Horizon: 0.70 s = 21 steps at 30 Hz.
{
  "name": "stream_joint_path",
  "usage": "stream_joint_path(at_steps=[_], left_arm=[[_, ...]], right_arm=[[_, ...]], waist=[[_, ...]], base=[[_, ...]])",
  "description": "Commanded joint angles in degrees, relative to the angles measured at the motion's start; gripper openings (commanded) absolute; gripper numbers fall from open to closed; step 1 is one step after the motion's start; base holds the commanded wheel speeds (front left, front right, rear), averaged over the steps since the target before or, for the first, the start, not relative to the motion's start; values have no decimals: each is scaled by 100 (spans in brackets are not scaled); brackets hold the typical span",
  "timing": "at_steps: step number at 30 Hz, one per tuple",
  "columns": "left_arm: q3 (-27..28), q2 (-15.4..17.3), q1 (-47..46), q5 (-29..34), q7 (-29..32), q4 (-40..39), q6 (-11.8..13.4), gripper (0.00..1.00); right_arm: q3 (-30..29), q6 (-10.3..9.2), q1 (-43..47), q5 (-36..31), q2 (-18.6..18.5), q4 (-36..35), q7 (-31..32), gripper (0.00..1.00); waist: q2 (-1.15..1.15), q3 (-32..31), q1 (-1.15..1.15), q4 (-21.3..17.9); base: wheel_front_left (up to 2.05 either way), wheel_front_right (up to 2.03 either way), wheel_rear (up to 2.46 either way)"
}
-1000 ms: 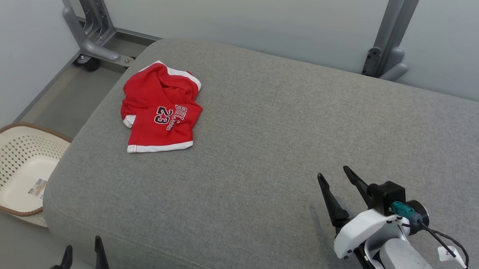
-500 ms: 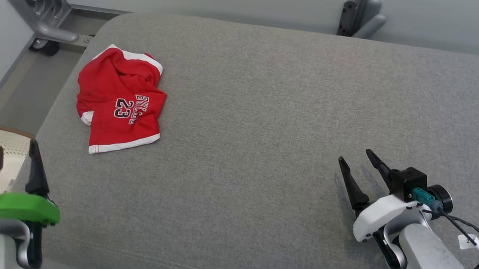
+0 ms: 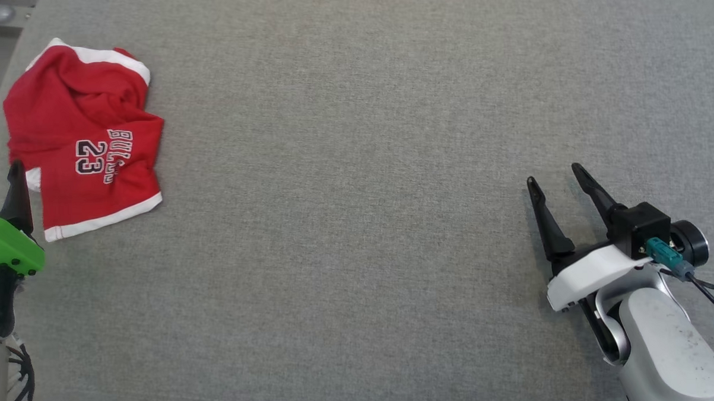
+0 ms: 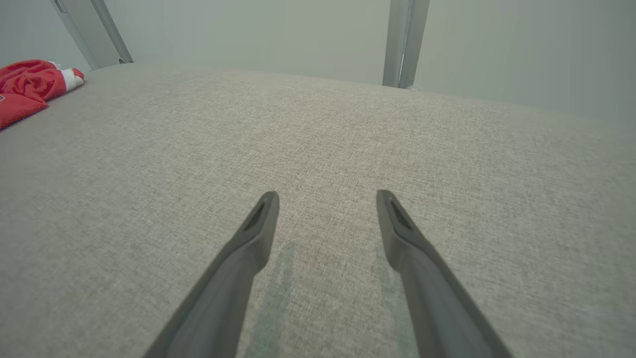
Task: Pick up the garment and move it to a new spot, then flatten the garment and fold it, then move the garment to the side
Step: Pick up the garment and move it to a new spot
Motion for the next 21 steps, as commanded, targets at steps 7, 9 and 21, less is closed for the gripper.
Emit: stream_joint_path(at_steps=[7,9,21], left_arm=[[-383,-111,119,-631,49,689,11,100],[-447,-108,118,-745,-1,887,11,100],[-1424,627,-767,-476,-958,275,12,0]], right_arm=[[-33,-3,-171,-60,-61,-222,-14,100],[-26,-3,-190,-58,-75,-241,-14,100],[-108,-3,-36,13,165,-37,-14,100]], waist=[[-1,539,0,-501],[-1,552,0,-525],[-1,-24,0,-526]], base=[[0,0,0],[0,0,0],[0,0,0]])
